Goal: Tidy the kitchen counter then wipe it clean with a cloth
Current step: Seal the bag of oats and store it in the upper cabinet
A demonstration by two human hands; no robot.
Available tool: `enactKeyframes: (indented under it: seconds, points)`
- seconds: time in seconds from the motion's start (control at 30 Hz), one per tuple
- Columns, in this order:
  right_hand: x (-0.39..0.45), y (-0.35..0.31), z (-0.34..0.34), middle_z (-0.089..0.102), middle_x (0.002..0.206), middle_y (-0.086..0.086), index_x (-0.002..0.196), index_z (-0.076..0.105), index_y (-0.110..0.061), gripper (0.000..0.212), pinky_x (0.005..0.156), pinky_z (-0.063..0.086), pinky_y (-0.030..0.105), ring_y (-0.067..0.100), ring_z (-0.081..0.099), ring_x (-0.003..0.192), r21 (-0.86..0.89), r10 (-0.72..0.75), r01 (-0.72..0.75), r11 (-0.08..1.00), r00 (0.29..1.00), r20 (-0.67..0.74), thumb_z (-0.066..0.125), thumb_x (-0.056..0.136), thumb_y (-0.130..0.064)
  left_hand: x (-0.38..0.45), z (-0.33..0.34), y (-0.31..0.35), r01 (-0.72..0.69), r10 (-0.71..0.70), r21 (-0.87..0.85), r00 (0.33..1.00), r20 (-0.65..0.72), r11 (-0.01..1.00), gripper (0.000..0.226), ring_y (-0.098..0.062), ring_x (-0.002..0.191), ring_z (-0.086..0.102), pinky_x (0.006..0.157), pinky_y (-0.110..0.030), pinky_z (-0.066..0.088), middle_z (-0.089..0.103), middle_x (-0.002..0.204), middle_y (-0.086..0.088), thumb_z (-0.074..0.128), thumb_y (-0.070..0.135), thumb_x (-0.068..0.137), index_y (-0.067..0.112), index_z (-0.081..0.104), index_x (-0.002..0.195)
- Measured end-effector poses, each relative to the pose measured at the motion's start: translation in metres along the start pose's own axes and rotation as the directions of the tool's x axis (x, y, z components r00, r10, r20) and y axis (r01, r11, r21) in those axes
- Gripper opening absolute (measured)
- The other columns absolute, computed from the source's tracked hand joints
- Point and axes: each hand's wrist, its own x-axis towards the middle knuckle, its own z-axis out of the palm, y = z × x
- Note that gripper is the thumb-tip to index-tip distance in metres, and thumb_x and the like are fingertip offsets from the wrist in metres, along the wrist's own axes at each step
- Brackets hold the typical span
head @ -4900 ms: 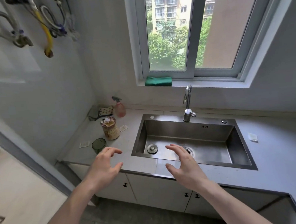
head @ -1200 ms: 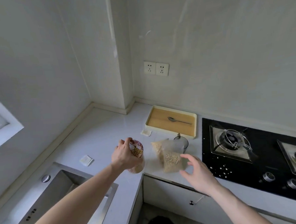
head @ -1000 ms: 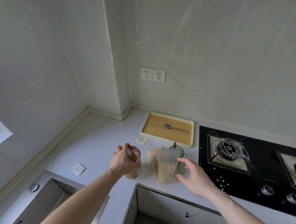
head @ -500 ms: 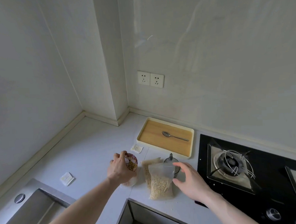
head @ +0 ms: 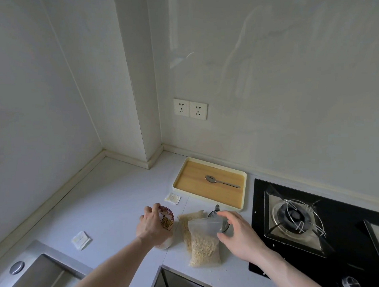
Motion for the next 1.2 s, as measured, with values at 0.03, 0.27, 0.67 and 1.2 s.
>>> enactKeyframes:
  seconds: [0.03, 0.27, 0.67, 1.2]
  points:
    - [-0.001, -0.002, -0.002, 0.035, 0.146, -0.023, 0.147, 0.039, -0.039, 0.055, 0.103, 0.032, 0.018, 0.0, 0.039, 0.133, 0.001, 0.001, -0.001, 1.0, 1.0, -0.013, 0.062, 0.097, -0.033, 0.001, -0.001, 0.001, 0.0, 0.0, -0.01, 1.0, 0.013, 1.0, 0.103, -0.03, 0.118, 0.05, 0.086, -0.037, 0.057, 0.039, 0.128, -0.001, 0.08, 0.049, 0.055, 0.031, 0.028, 0.141]
    - [-0.009, -0.024, -0.019, 0.035, 0.143, -0.027, 0.146, 0.039, -0.039, 0.055, 0.104, 0.032, 0.019, -0.003, 0.038, 0.133, -0.016, -0.031, 0.03, 0.999, 0.996, -0.086, 0.062, 0.096, -0.035, 0.004, -0.043, 0.02, -0.082, 0.082, 0.0, 0.994, 0.068, 0.997, 0.114, -0.035, 0.132, 0.043, 0.102, -0.043, 0.051, 0.035, 0.145, -0.005, 0.084, 0.055, 0.063, 0.026, 0.022, 0.153]
    - [-0.021, -0.163, -0.131, 0.036, 0.145, -0.033, 0.143, 0.044, -0.041, 0.053, 0.115, 0.037, 0.026, -0.011, 0.037, 0.133, -0.103, -0.404, 0.395, 0.913, 0.833, -0.378, 0.065, 0.094, -0.035, -0.09, -0.302, 0.091, -0.643, 0.616, 0.166, 0.58, -0.533, 0.748, 0.073, -0.017, 0.131, 0.047, 0.11, -0.028, 0.038, 0.042, 0.143, 0.009, 0.074, 0.04, 0.076, 0.031, 0.044, 0.142]
    - [-0.074, -0.354, -0.289, 0.042, 0.15, -0.012, 0.142, 0.054, -0.03, 0.057, 0.116, 0.033, 0.022, 0.001, 0.039, 0.14, -0.5, -0.756, 0.601, 0.624, 0.301, -0.581, 0.071, 0.089, -0.019, -0.181, -0.54, 0.152, -0.527, 0.63, 0.463, 0.191, -0.753, 0.713, 0.077, -0.021, 0.135, 0.039, 0.108, -0.036, 0.039, 0.031, 0.15, 0.008, 0.074, 0.034, 0.079, 0.034, 0.038, 0.147]
